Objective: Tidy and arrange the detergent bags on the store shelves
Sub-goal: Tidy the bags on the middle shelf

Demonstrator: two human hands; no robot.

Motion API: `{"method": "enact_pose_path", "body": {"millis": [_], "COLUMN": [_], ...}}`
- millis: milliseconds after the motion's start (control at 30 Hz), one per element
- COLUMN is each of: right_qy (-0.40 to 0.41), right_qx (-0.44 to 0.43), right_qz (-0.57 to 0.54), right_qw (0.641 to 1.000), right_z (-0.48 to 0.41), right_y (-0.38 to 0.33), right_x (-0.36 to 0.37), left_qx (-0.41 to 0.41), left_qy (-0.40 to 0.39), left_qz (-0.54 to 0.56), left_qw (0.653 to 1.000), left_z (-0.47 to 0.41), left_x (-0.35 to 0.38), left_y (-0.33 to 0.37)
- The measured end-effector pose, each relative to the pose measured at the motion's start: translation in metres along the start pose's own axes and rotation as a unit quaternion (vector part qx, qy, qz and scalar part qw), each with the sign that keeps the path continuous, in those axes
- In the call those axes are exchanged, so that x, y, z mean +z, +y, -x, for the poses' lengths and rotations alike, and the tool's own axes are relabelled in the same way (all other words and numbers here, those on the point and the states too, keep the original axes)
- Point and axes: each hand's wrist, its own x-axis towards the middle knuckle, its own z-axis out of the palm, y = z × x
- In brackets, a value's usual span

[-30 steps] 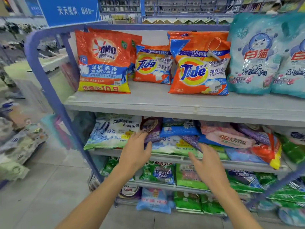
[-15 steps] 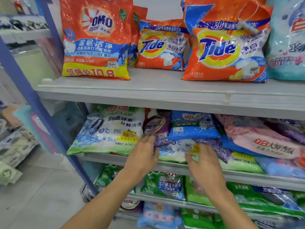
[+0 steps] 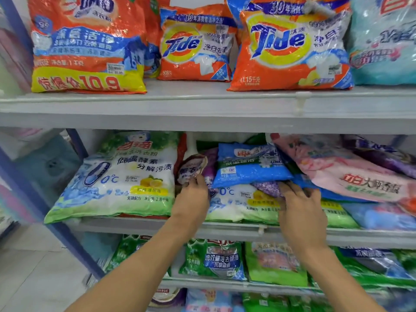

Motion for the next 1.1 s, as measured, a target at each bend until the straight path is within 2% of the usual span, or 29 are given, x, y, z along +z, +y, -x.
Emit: {"method": "enact_pose_path", "body": {"millis": [67, 133, 233, 333, 367, 500, 667, 733, 800, 833, 900, 967, 1000, 1100], "right_qy": [0.008, 0.019, 0.032, 0.055, 0.064, 0.100, 0.072, 0.035, -0.020, -0.029, -0.039, -0.095, -0.123, -0.189], "right_qx": [-0.020, -0.023, -0.010, -0.012, -0.016, -0.043, -0.021, 0.059, 0.197, 0.253, 0.341, 0.402, 0.417, 0.437], "right_qz": [-0.002, -0.024, -0.080, -0.123, -0.135, -0.167, -0.190, -0.297, -0.437, -0.470, -0.460, -0.478, -0.490, -0.490], "right_qw": [1.000, 0.999, 0.996, 0.991, 0.989, 0.980, 0.979, 0.952, 0.877, 0.845, 0.819, 0.775, 0.756, 0.731], "right_z": [-0.002, -0.006, -0.010, -0.008, -0.005, 0.019, 0.063, 0.068, 0.059, 0.052, 0.031, 0.017, 0.012, 0.008], "right_y": [0.004, 0.007, 0.012, 0.017, 0.019, 0.033, 0.046, 0.041, 0.038, 0.039, 0.042, 0.040, 0.041, 0.046], "right_x": [-0.001, -0.001, -0.004, -0.014, -0.018, -0.034, -0.019, -0.020, -0.023, -0.021, -0.019, -0.024, -0.025, -0.039], "left_qx": [-0.009, -0.016, -0.006, 0.034, 0.049, 0.049, 0.070, 0.074, 0.059, 0.045, -0.016, -0.111, -0.153, -0.248], "left_qy": [0.034, 0.094, 0.210, 0.259, 0.246, 0.113, 0.016, -0.021, -0.028, -0.013, 0.072, 0.129, 0.125, 0.061], "left_qz": [0.009, 0.063, 0.193, 0.179, 0.164, 0.143, 0.204, 0.239, 0.298, 0.336, 0.379, 0.401, 0.416, 0.411], "left_qw": [0.999, 0.993, 0.958, 0.949, 0.954, 0.982, 0.976, 0.968, 0.952, 0.941, 0.922, 0.900, 0.888, 0.875], "left_z": [0.003, 0.006, 0.018, 0.035, 0.041, 0.049, 0.064, 0.070, 0.068, 0.065, 0.060, 0.056, 0.056, 0.051], "left_x": [-0.001, -0.004, -0.016, -0.024, -0.021, -0.003, 0.008, 0.007, 0.005, 0.003, 0.001, 0.001, -0.001, -0.006], "left_y": [-0.001, -0.002, 0.002, 0.018, 0.024, 0.041, 0.029, 0.025, 0.025, 0.026, 0.027, 0.029, 0.032, 0.038]}}
